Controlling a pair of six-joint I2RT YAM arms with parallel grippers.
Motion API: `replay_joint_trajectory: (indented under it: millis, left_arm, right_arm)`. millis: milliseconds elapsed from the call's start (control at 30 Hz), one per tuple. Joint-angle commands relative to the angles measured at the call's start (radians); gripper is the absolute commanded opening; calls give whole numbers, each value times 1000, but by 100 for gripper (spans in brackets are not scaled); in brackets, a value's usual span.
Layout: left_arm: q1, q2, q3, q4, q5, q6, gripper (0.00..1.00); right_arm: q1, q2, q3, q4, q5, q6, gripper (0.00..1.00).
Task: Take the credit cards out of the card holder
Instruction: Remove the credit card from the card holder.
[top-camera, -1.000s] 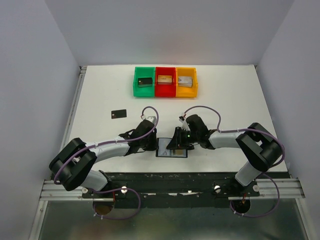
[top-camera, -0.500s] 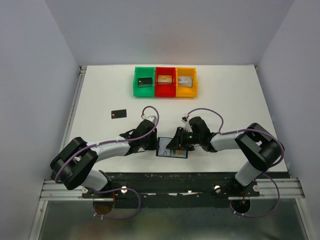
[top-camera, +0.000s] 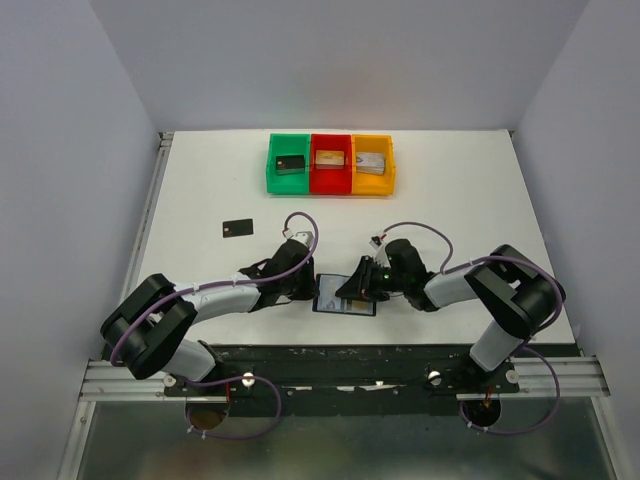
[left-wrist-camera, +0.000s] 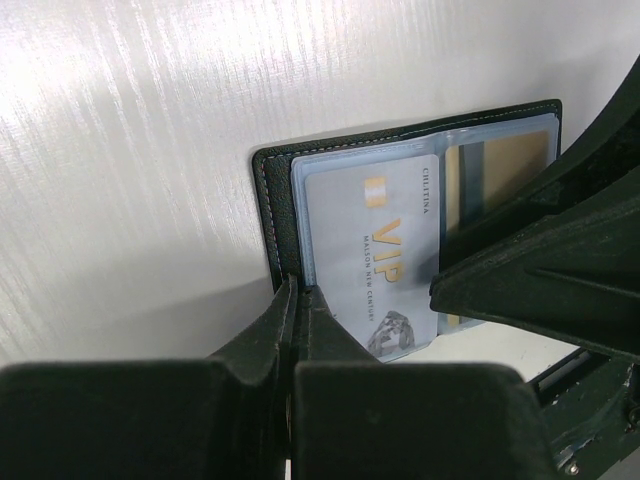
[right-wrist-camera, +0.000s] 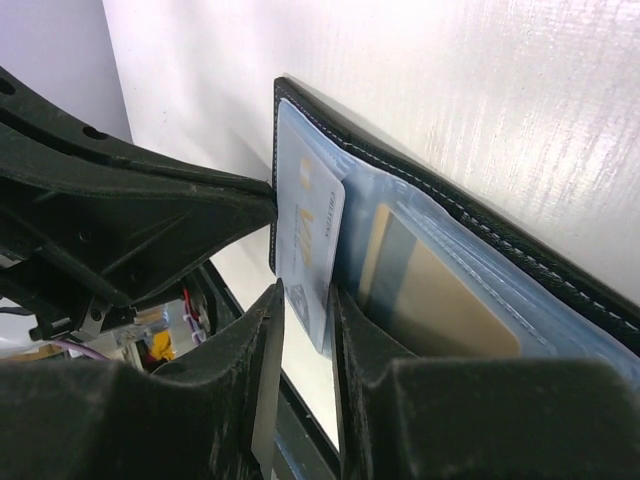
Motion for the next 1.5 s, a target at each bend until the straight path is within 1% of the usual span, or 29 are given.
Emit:
replay_joint_trajectory:
  millis: [0,267,533,767,1067,1167,1300,1400,1467]
  left_arm:
    - [1,24,-30,-13,-3,5,0]
    - [1,22,-30,-18,-5,3,0]
    - [1,24,-29,-24,-11,2,0]
    - [1,39,-27,-21,-9,-6,0]
    - [1,28,-30,-27,-17,-6,0]
    - [1,28,-32,-20,-12,-9,0]
    - [1,38,-30,0,9,-14,0]
    - [0,42,-35,29,31,-21,0]
    - [0,45,-36,45,40,-29,0]
  right_arm:
    - [-8,14,-21,102,-14,25,32]
    - [-17,-1,-27,112,-22,23,24]
    - [-25,-19,-30,73,-28,2,20]
    - [-31,-29,-35,85,-45,3,16]
    - [-43,-50,-50,69,-44,-6,16]
    - [-43,-44,-47,76,-62,-11,19]
    - [-45,-26,-36,110,-88,3,29]
    - [-43,-6,-32,141,-102,21,33]
    - [-43,13,-30,164,-108,31,34]
